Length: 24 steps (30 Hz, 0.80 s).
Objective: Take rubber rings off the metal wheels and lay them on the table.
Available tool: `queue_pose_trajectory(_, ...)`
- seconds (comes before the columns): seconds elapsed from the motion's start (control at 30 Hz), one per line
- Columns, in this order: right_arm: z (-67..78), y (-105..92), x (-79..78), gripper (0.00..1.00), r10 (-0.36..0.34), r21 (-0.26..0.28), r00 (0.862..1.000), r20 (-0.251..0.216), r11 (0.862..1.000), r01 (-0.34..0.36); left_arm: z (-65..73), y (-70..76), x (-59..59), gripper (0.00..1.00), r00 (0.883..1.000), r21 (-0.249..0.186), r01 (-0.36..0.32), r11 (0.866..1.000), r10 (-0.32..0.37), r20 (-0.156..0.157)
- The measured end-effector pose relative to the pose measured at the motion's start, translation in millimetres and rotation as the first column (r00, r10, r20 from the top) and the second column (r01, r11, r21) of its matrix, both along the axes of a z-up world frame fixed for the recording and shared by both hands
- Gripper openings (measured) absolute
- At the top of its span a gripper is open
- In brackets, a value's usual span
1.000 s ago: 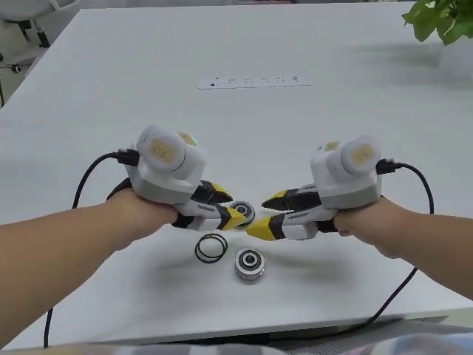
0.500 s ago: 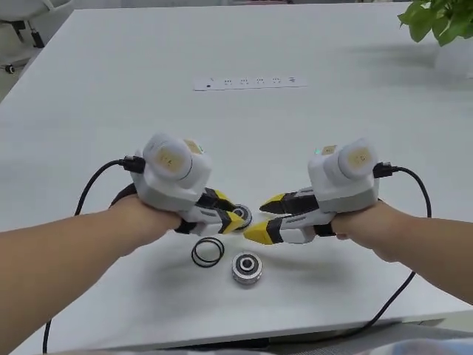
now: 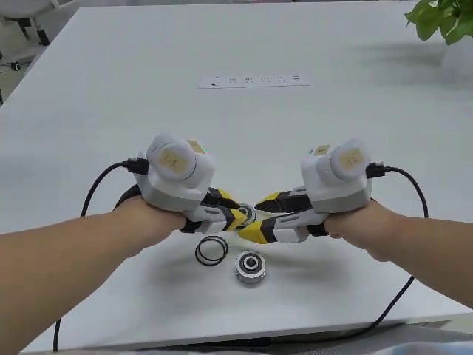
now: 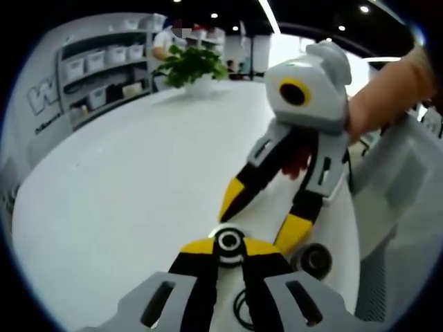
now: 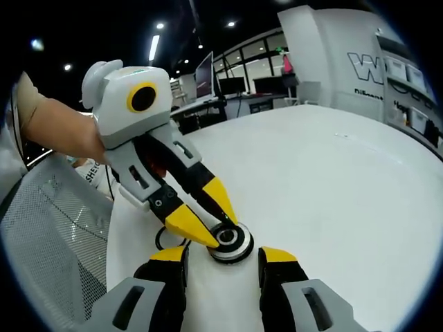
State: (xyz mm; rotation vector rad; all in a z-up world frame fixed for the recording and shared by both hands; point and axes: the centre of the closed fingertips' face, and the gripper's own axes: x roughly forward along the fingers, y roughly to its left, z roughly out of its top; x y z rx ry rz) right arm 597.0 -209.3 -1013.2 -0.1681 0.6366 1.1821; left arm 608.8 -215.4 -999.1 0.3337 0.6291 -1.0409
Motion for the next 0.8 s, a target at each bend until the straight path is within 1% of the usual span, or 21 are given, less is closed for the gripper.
queue_pose_trajectory(0.1, -1.9, 2.2, 1.4, 0.38, 0.001, -0.007, 1.0, 0.009, 1.0, -0.001, -0.7, -0.6, 0.7, 0.14, 1.0, 0.003, -0.011, 1.0, 0.011, -0.003)
queue_pose_trajectory(0.17, -2.3, 3.0, 3.6, 0.37, -0.002, -0.016, 1.0, 0.026, 1.0, 0.002, -1.0, -0.6, 1.0, 0.14, 1.0, 0.005, -0.013, 1.0, 0.013, -0.002)
queue_pose_trajectory(0.23, -1.8, 4.7, 5.4, 0.36, -0.006, -0.017, 0.999, 0.034, 1.0, 0.007, -1.3, -0.7, 1.1, 0.14, 1.0, 0.005, -0.014, 1.0, 0.014, -0.002)
queue_pose_trajectory(0.27, -3.7, 4.9, 5.0, 0.35, -0.001, -0.029, 0.999, 0.038, 1.0, 0.002, -1.4, -0.8, 1.6, 0.14, 1.0, 0.006, -0.014, 1.0, 0.014, 0.001)
queue_pose_trajectory(0.3, -3.6, 6.2, 5.6, 0.34, -0.006, -0.026, 0.999, 0.045, 1.0, 0.007, -2.0, -0.8, 1.5, 0.14, 1.0, 0.006, -0.015, 1.0, 0.015, 0.001)
queue_pose_trajectory(0.43, -3.9, 5.4, 4.8, 0.31, -0.001, -0.033, 0.998, 0.055, 0.999, 0.003, -2.5, -0.8, 2.2, 0.14, 1.0, 0.007, -0.018, 1.0, 0.018, 0.002)
queue_pose_trajectory(0.6, -2.9, -1.1, 6.0, 0.25, -0.012, -0.033, 0.998, 0.063, 0.999, 0.014, -2.9, -0.9, 2.4, 0.14, 1.0, 0.006, -0.026, 1.0, 0.026, 0.0)
queue_pose_trajectory(0.8, -2.7, -2.9, 4.8, 0.23, -0.009, -0.037, 0.998, 0.067, 0.999, 0.012, -3.0, -1.3, 1.3, 0.14, 1.0, 0.006, -0.029, 1.0, 0.029, 0.0)
